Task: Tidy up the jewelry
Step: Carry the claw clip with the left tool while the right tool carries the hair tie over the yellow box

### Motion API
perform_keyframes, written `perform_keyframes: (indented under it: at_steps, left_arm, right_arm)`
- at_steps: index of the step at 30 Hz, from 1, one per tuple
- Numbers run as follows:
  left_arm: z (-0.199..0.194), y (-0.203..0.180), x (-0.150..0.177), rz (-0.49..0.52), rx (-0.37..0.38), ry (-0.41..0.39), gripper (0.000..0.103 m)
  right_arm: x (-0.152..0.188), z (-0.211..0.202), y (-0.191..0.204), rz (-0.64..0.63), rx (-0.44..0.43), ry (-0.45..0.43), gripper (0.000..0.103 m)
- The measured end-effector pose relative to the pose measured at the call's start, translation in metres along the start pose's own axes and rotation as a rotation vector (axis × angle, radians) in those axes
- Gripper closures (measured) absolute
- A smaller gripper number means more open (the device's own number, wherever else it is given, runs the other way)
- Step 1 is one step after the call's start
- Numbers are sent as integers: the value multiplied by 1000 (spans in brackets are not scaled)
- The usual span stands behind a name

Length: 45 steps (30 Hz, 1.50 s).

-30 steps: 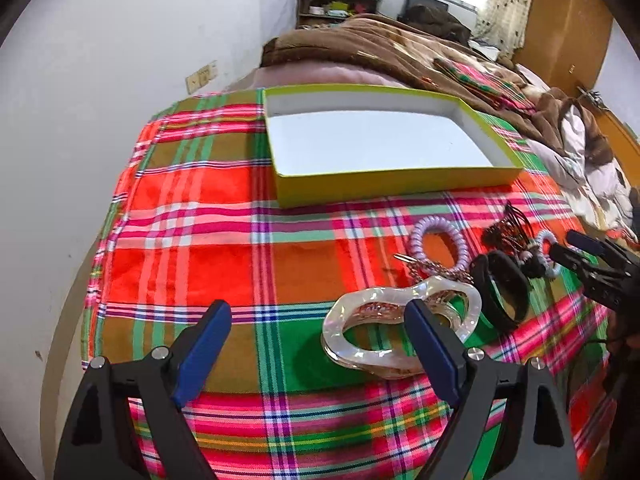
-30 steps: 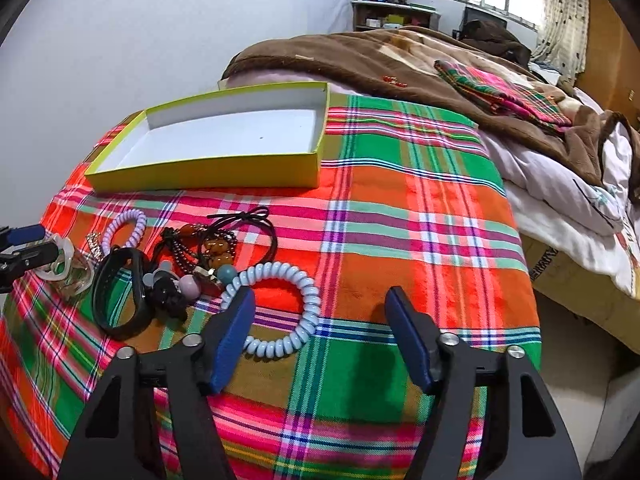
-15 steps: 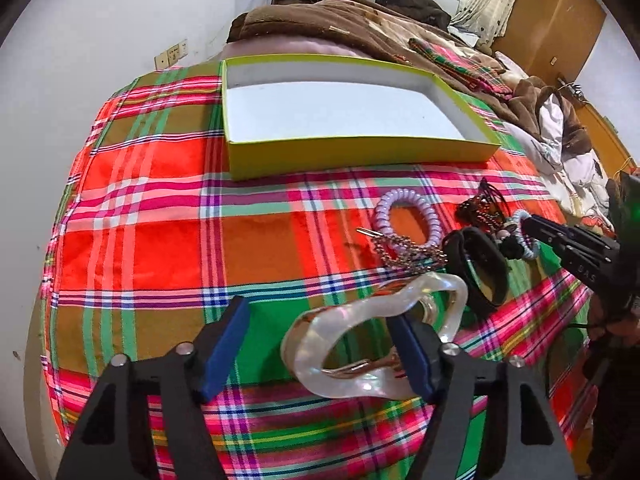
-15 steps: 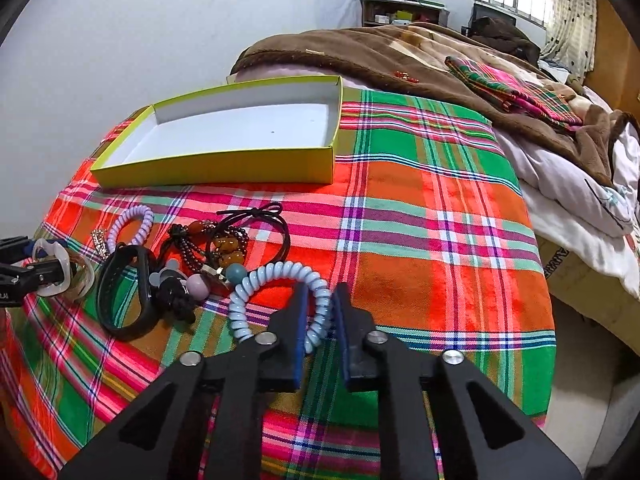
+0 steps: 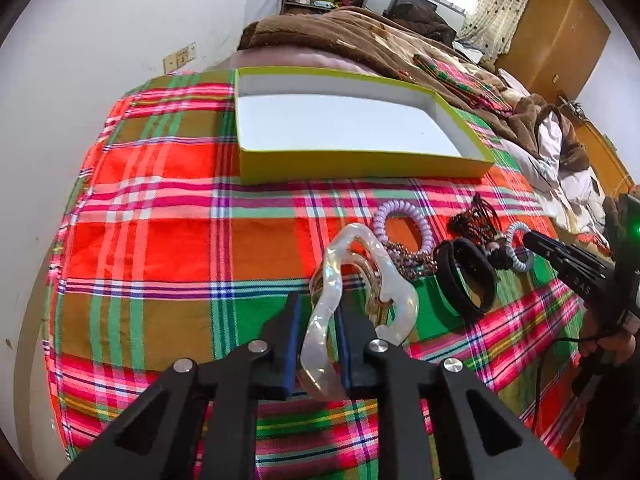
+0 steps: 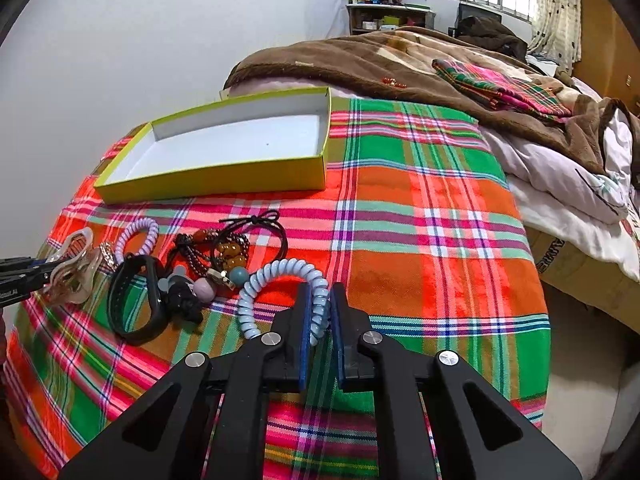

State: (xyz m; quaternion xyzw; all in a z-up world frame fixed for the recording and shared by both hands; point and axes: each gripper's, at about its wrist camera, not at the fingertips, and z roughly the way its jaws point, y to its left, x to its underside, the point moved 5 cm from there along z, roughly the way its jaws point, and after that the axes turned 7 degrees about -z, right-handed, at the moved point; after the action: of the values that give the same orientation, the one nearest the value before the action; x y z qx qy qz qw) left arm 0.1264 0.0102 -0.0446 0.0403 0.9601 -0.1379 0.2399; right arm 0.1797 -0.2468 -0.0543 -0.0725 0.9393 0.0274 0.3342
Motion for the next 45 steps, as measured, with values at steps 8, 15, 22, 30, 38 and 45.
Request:
perform_keyframes:
  at_steps: [8, 15, 22, 30, 38, 45]
  left_arm:
    - [-10, 0, -4, -19, 3, -27, 86]
    - [-21, 0, -19, -41, 25, -58, 86]
    - [-26, -3, -50, -56, 42, -106, 86]
    - [-12, -4, -88, -71, 45, -123, 86]
    - [17, -8, -123, -76, 39, -122, 86]
    - [49, 0, -147, -111, 21, -95, 86]
  right_arm:
    - [-8, -13, 0, 11, 5, -36, 93]
    - [-25, -22, -1, 19, 4, -70, 94]
    - [-58, -25, 2, 17, 6, -111, 94]
    - [-97, -2, 5, 14, 0, -105, 93]
    - [-126, 41, 6, 13, -3, -56, 93]
    - [-146, 81, 4, 17, 1, -12, 93]
